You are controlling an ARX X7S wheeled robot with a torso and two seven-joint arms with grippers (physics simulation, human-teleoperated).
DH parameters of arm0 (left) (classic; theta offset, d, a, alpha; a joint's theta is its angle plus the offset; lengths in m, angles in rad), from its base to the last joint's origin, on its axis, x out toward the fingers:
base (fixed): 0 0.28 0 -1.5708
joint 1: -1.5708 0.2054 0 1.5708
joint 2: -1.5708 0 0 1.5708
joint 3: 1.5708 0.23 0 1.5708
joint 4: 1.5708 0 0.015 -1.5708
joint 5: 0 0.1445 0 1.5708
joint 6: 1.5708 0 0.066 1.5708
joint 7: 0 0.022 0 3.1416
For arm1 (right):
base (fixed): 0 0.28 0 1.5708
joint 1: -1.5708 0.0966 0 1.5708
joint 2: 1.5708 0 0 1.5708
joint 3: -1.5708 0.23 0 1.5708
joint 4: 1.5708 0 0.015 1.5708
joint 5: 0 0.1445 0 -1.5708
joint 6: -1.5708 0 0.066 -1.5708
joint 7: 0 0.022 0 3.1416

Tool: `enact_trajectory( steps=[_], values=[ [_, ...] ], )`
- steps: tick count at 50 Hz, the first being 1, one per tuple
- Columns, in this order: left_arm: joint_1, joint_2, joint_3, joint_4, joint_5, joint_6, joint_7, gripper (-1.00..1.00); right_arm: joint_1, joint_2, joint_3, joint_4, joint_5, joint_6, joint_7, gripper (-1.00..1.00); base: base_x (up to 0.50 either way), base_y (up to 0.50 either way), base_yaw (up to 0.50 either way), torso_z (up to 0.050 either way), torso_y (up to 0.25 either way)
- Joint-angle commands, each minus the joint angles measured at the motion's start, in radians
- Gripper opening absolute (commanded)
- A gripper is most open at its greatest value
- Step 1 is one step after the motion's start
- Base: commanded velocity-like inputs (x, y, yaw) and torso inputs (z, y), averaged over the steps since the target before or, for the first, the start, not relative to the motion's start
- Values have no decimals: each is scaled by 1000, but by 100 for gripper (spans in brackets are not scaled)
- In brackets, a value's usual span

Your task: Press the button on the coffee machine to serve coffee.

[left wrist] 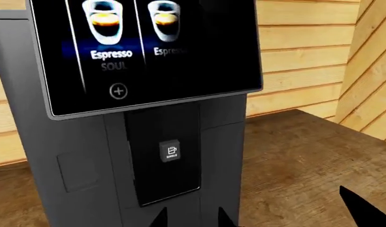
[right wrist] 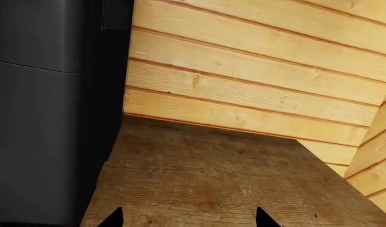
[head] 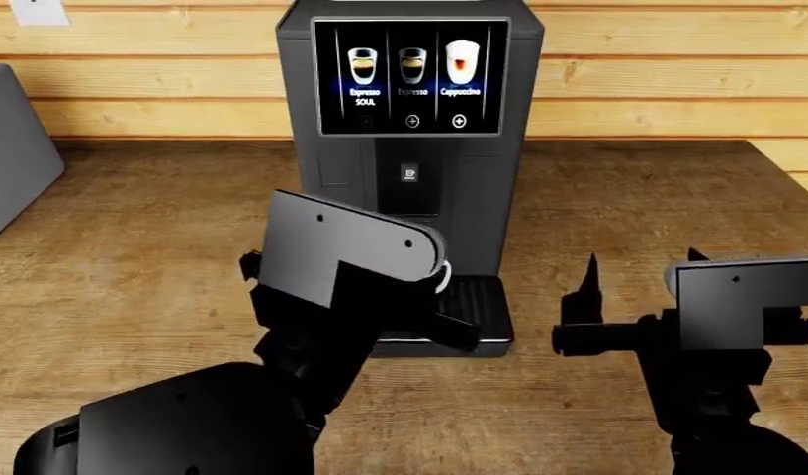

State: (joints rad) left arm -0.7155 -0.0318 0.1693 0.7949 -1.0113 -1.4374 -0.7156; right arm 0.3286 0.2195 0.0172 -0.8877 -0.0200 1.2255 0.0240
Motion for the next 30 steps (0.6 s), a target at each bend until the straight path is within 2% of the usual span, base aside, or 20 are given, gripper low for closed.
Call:
enact_trajectory(
  steps=[1, 20, 30],
  values=[
    [-30, 14, 72, -72, 35, 114, -86, -100, -11, -7, 14, 9, 1, -15, -5, 100, 0, 0, 0, 0, 0],
    [-40, -22, 220, -205, 153, 315, -57, -100, -14, -8, 11, 25, 11, -29, 0, 100, 0, 0, 0, 0, 0],
    [-57, -33, 253, -247, 198, 388, -47, -100, -11, -6, 6, 27, 15, -29, 2, 100, 0, 0, 0, 0, 0]
  ],
)
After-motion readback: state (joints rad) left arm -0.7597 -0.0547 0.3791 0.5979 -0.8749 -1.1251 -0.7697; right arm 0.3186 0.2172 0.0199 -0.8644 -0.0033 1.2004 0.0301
